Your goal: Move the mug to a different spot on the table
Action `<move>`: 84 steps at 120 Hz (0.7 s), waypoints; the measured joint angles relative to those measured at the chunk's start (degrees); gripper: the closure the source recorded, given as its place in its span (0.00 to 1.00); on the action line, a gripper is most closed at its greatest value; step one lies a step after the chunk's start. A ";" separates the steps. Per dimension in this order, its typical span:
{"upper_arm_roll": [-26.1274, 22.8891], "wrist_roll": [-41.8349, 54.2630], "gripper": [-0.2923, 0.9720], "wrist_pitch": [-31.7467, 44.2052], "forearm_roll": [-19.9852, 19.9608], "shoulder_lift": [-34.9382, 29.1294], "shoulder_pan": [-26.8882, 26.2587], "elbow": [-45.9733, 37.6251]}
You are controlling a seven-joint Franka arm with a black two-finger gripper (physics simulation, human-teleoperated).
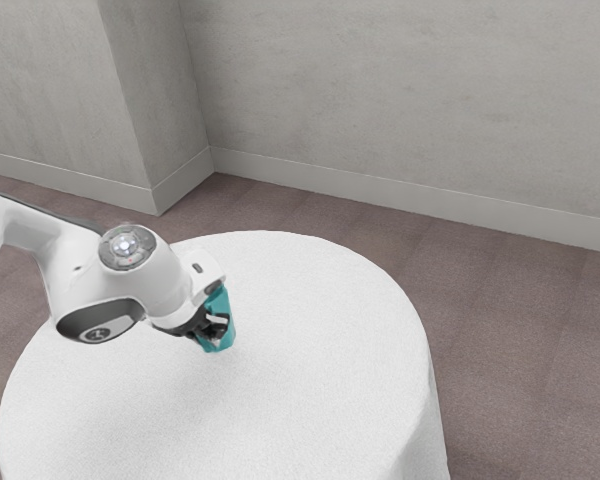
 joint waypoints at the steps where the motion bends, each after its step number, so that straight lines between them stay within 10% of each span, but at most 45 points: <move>1: -0.03 -0.18 0.84 0.01 0.08 0.21 -0.06 0.09; 84: 0.58 -9.28 0.79 0.39 0.25 9.13 -2.13 4.21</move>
